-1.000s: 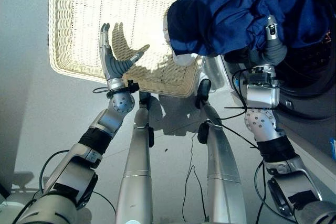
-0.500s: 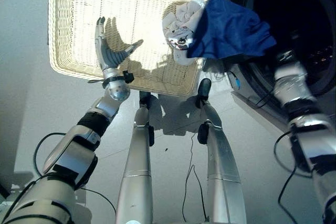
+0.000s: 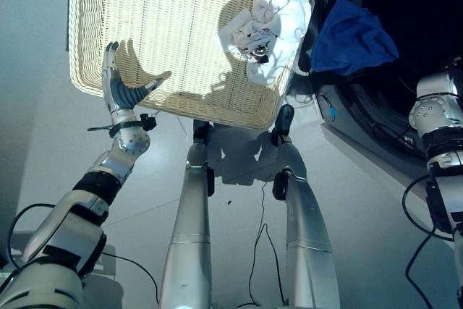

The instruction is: Put the clothes into the washing machine.

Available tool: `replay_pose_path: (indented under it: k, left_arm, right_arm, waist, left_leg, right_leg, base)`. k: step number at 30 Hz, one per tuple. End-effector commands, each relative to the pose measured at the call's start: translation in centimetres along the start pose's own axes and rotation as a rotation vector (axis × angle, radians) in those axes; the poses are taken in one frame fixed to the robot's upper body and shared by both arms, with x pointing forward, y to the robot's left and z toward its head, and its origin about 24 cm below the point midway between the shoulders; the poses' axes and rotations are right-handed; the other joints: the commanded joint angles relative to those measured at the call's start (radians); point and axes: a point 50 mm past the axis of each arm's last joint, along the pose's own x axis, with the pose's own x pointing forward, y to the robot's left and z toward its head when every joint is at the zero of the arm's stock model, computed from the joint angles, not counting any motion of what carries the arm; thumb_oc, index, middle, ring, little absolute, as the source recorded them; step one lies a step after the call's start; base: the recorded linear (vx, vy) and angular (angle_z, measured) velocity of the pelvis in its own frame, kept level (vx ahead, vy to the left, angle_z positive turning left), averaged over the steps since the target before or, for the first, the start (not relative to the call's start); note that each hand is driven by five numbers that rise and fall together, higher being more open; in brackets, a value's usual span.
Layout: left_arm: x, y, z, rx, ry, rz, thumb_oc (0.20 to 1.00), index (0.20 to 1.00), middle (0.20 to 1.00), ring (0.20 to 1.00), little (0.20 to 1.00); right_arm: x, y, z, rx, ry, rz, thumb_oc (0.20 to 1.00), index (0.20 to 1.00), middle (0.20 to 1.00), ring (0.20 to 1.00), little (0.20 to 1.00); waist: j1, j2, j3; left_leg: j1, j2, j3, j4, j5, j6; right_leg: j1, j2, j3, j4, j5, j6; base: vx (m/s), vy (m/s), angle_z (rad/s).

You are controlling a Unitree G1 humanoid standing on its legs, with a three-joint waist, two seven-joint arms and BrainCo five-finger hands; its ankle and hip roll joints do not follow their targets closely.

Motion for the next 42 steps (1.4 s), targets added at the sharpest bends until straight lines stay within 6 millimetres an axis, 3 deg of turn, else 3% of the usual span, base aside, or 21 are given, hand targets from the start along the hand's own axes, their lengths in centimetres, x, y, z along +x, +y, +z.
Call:
replay_pose_path:
  k: [1, 5, 6, 8, 9, 11, 14, 19, 22, 32, 42]
  left_arm:
    - [-0.4, -0.2, 0.1, 0.037, -0.079, -0.040, 1.000, 1.000, 1.000, 1.000, 1.000]
    - [0.0, -1.1, 1.3, 0.064, -0.158, -0.101, 1.000, 1.000, 1.000, 1.000, 1.000]
    - [0.3, -1.5, 2.0, 0.078, -0.204, -0.128, 1.000, 1.000, 1.000, 1.000, 1.000]
    - [0.5, -1.7, 2.4, 0.078, -0.225, -0.141, 1.000, 1.000, 1.000, 1.000, 1.000]
    - [0.8, -1.9, 2.8, 0.078, -0.246, -0.154, 1.000, 1.000, 1.000, 1.000, 1.000]
    - [1.6, -2.5, 4.4, 0.094, -0.319, -0.187, 1.000, 1.000, 1.000, 1.000, 1.000]
    - [2.2, -2.6, 5.4, 0.085, -0.358, -0.206, 1.000, 1.000, 1.000, 1.000, 1.000]
    - [2.9, -2.6, 7.0, 0.079, -0.423, -0.253, 1.000, 1.000, 1.000, 1.000, 1.000]
    - [2.9, -2.7, 7.5, 0.081, -0.455, -0.273, 1.000, 1.000, 1.000, 1.000, 1.000]
    - [2.4, -4.2, 10.2, 0.023, -0.560, -0.361, 1.000, 1.000, 1.000, 1.000, 1.000]
    - [1.3, -6.7, 13.4, -0.054, -0.647, -0.437, 1.000, 1.000, 1.000, 1.000, 1.000]
  right_arm:
    - [6.5, -0.6, 12.3, -0.050, -0.337, -0.002, 1.000, 1.000, 1.000, 1.000, 1.000]
    - [7.5, -1.1, 9.6, -0.345, -0.237, 0.013, 1.000, 1.000, 1.000, 1.000, 1.000]
    - [7.6, -1.3, 9.2, -0.601, -0.328, -0.021, 1.000, 1.000, 1.000, 1.000, 1.000]
    - [7.7, -1.4, 8.6, -0.744, -0.322, -0.019, 1.000, 1.000, 1.000, 1.000, 1.000]
    - [7.8, -1.5, 8.2, -0.917, -0.355, -0.028, 1.000, 1.000, 1.000, 1.000, 1.000]
    - [7.4, -0.7, 9.3, -1.282, -0.536, -0.113, 1.000, 1.000, 1.000, 1.000, 1.000]
    - [6.8, 0.4, 10.0, -1.435, -0.591, -0.135, 1.000, 1.000, 1.000, 1.000, 1.000]
    - [5.2, 2.5, 10.5, -1.521, -0.675, -0.135, 1.000, 1.000, 1.000, 1.000, 1.000]
    - [4.9, 2.6, 10.2, -1.519, -0.688, -0.129, 1.000, 1.000, 1.000, 1.000, 1.000]
    - [2.2, 4.9, 8.6, -1.273, -0.824, 0.009, 1.000, 1.000, 1.000, 1.000, 1.000]
    - [-0.4, 5.1, 4.7, -1.120, -0.837, 0.225, 1.000, 1.000, 1.000, 1.000, 1.000]
  waist:
    - [-0.047, -0.004, -0.013]
    - [-0.038, 0.001, -0.013]
    - [-0.036, 0.002, -0.013]
    - [-0.034, 0.003, -0.013]
    - [-0.031, 0.003, -0.013]
    - [-0.021, 0.009, -0.013]
    - [-0.017, 0.015, -0.013]
    - [-0.010, 0.022, -0.013]
    - [-0.007, 0.022, -0.013]
    - [-0.023, 0.028, -0.013]
    - [-0.050, 0.018, -0.013]
  left_leg:
    - [0.128, -0.105, -0.013, -0.154, 0.044, 0.068]
    - [0.125, -0.114, -0.015, -0.157, 0.046, 0.074]
    - [0.121, -0.115, -0.013, -0.155, 0.048, 0.078]
    - [0.118, -0.115, -0.012, -0.152, 0.049, 0.077]
    - [0.115, -0.117, -0.014, -0.152, 0.051, 0.079]
    - [0.103, -0.118, -0.018, -0.152, 0.055, 0.085]
    - [0.095, -0.120, -0.021, -0.154, 0.057, 0.087]
    - [0.094, -0.124, -0.020, -0.163, 0.054, 0.088]
    - [0.091, -0.123, -0.020, -0.167, 0.055, 0.089]
    - [0.079, -0.121, -0.007, -0.159, 0.043, 0.087]
    - [0.069, -0.118, 0.006, -0.153, 0.031, 0.084]
  right_leg:
    - [0.093, 0.120, -0.087, 0.059, -0.071, 0.080]
    - [0.092, 0.122, -0.085, 0.050, -0.066, 0.076]
    - [0.089, 0.122, -0.087, 0.050, -0.062, 0.076]
    - [0.087, 0.122, -0.088, 0.048, -0.060, 0.078]
    - [0.087, 0.121, -0.088, 0.047, -0.058, 0.078]
    - [0.078, 0.117, -0.095, 0.053, -0.061, 0.077]
    - [0.070, 0.116, -0.098, 0.055, -0.063, 0.076]
    - [0.069, 0.115, -0.103, 0.045, -0.066, 0.078]
    - [0.068, 0.112, -0.107, 0.043, -0.066, 0.079]
    - [0.049, 0.109, -0.099, 0.051, -0.074, 0.083]
    - [0.034, 0.114, -0.085, 0.054, -0.072, 0.090]
  base:
    - [0.01, 0.010, 0.03]
    - [0.00, -0.006, 0.02]
    - [0.01, -0.031, 0.04]
    - [0.00, -0.035, 0.03]
    - [0.00, -0.051, 0.01]
    - [0.00, -0.051, 0.01]
    - [0.00, -0.011, 0.00]
    - [0.00, -0.001, 0.01]
    - [0.00, 0.000, 0.00]
    - [0.00, 0.018, 0.00]
    - [0.00, 0.006, 0.00]
